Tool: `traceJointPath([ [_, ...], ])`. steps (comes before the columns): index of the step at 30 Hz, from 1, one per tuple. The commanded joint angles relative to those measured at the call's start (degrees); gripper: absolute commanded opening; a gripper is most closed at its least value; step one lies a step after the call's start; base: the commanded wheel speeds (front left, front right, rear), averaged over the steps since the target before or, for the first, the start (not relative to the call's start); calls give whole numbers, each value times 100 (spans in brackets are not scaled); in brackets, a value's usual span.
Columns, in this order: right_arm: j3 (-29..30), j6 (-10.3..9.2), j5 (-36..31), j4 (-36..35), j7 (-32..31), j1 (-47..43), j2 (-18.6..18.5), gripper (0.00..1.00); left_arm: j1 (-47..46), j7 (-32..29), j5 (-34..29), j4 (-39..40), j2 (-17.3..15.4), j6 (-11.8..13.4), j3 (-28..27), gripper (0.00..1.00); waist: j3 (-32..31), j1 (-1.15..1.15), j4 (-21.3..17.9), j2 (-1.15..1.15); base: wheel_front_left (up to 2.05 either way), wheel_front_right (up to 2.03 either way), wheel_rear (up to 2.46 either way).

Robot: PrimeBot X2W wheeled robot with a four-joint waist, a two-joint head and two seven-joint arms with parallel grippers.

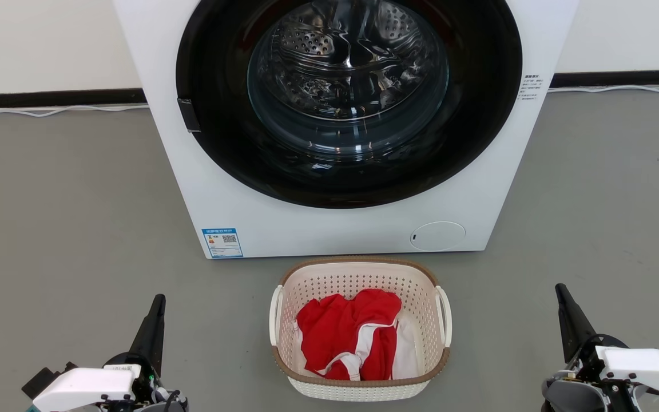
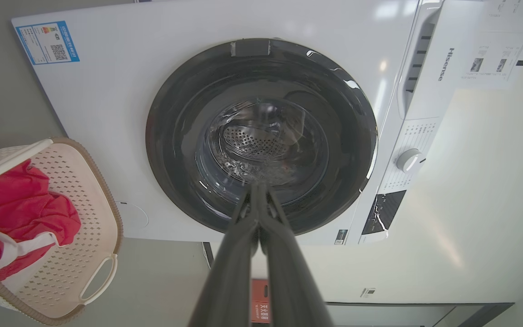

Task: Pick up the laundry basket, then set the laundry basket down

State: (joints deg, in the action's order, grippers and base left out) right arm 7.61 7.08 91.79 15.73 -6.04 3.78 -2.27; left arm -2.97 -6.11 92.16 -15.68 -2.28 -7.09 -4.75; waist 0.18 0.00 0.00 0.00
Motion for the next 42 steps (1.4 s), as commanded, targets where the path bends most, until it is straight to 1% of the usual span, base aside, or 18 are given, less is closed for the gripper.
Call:
traceJointPath([
  [1, -111, 41, 40, -170, -43, 240, -61, 0, -321, -36, 2, 165, -60, -40, -175, 0, 0, 0, 0, 0, 0, 0, 0],
  [42, -111, 41, 40, -170, -43, 240, -61, 0, -321, -36, 2, 165, -60, -40, -175, 0, 0, 0, 0, 0, 0, 0, 0],
])
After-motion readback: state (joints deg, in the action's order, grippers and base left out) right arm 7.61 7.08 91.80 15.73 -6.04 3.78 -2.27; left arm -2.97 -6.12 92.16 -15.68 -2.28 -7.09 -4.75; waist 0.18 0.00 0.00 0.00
